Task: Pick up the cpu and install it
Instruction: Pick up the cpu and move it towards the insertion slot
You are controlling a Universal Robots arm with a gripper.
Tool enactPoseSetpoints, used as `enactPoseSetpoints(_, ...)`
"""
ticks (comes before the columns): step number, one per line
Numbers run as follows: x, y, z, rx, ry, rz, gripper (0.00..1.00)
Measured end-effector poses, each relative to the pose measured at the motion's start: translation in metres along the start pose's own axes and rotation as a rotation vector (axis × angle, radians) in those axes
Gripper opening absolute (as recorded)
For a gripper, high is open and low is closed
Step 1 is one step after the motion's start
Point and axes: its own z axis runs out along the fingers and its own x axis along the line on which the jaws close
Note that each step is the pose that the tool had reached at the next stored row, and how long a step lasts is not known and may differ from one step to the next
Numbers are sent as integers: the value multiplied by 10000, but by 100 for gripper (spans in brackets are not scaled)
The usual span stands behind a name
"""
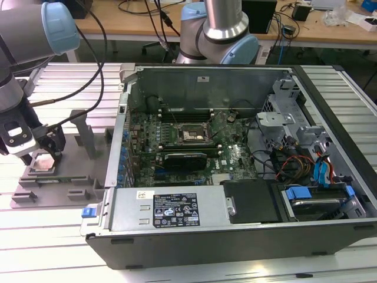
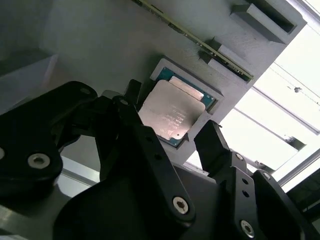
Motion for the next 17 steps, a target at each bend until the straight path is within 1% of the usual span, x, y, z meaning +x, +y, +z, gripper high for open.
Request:
enactPoseSetpoints(2,1,6,25,1,1,2,71)
enactPoseSetpoints(10,2,14,67,1,1,1,71)
enactPoseSetpoints(16,2,15,72,1,1,1,71)
enactPoseSetpoints(17,2,15,72,1,1,1,69)
